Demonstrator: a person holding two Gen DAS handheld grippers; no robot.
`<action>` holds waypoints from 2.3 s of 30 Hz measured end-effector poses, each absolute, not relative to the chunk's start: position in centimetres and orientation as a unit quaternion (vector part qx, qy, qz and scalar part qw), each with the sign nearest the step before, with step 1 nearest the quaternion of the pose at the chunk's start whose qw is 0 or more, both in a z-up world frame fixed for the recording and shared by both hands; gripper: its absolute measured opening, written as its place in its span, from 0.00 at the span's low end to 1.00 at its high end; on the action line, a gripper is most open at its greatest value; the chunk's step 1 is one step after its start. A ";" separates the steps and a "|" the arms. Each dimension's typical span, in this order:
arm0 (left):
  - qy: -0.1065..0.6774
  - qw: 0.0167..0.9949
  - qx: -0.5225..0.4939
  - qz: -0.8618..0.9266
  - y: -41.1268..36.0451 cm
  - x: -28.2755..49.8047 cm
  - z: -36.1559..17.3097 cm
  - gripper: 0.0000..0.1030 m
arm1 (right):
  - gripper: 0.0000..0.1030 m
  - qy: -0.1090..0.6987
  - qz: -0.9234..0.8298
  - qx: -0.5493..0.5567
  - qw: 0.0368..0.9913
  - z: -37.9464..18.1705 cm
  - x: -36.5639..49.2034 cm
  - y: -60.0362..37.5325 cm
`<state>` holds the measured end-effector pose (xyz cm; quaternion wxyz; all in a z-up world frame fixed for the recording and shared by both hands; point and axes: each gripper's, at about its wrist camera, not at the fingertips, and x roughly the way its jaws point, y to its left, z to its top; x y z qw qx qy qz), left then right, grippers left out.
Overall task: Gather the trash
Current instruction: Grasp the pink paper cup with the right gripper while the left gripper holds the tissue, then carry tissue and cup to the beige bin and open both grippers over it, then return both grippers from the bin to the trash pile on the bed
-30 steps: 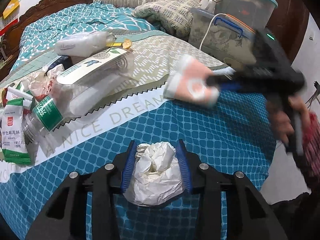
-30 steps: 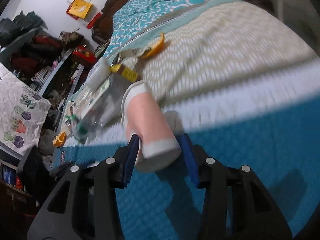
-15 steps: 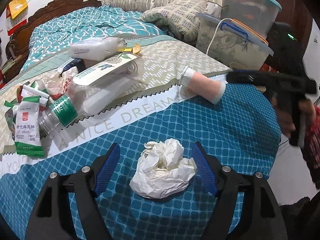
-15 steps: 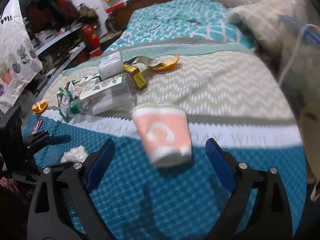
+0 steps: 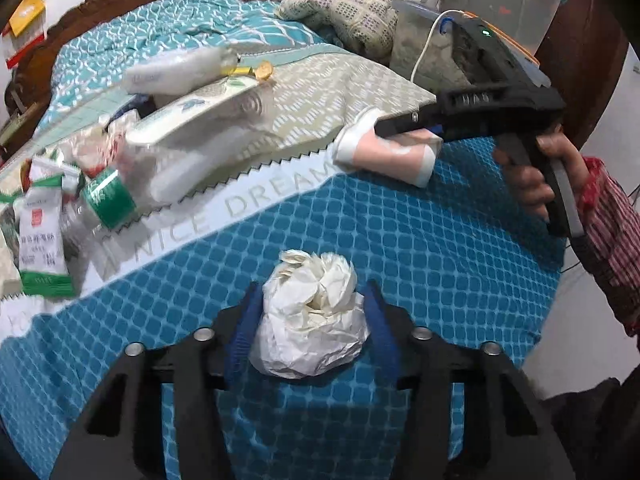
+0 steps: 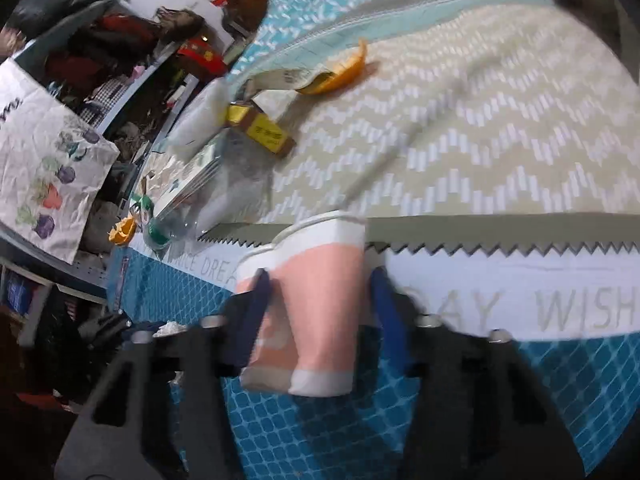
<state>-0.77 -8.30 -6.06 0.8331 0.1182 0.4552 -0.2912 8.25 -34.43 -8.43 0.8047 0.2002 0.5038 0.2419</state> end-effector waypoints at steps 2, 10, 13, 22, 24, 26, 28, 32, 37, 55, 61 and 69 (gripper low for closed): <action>0.453 0.832 0.127 -0.293 -9.2 -0.3 -5.5 0.40 | 0.30 0.485 0.251 0.229 0.806 -7.8 7.2 -34.9; 0.418 0.816 0.150 -0.370 -18.9 3.8 -0.9 0.40 | 0.28 0.363 0.126 0.312 0.869 -3.9 2.1 -46.5; 0.403 0.802 0.159 -0.411 -25.8 5.6 0.3 0.40 | 0.28 0.309 0.012 0.326 0.893 -2.3 -1.3 -53.3; 0.432 0.737 0.142 -0.501 -47.8 9.5 0.1 0.42 | 0.29 0.272 -0.202 0.324 0.883 -3.0 -7.6 -65.0; 0.437 0.729 0.145 -0.506 -50.7 9.6 -0.8 0.45 | 0.35 0.279 -0.207 0.322 0.881 -3.7 -7.2 -65.9; 0.444 0.727 0.149 -0.503 -52.5 9.7 -2.0 0.52 | 0.44 0.282 -0.205 0.324 0.880 -4.5 -6.9 -66.3; 0.454 0.725 0.153 -0.495 -54.2 10.1 -3.1 0.63 | 0.65 0.283 -0.201 0.330 0.878 -5.4 -6.9 -66.8; 0.463 0.727 0.148 -0.485 -54.4 10.7 -3.4 0.63 | 0.67 0.258 -0.211 0.332 0.882 -5.0 -7.6 -67.3; 0.401 0.781 0.142 -0.457 -49.0 10.0 -0.7 0.64 | 0.67 0.229 -0.193 0.331 0.895 -3.0 -8.2 -64.9; 0.299 0.931 0.113 -0.178 -15.5 5.0 1.1 0.68 | 0.95 0.182 -0.109 0.149 0.966 1.5 -6.5 -33.4; 0.298 0.944 0.085 -0.115 -8.0 4.1 1.2 0.68 | 0.95 0.202 -0.062 0.143 0.967 1.3 -7.0 -25.8; 0.285 0.954 0.046 -0.086 -1.6 1.6 1.7 0.72 | 0.95 0.226 -0.052 0.133 0.964 1.5 -9.1 -21.6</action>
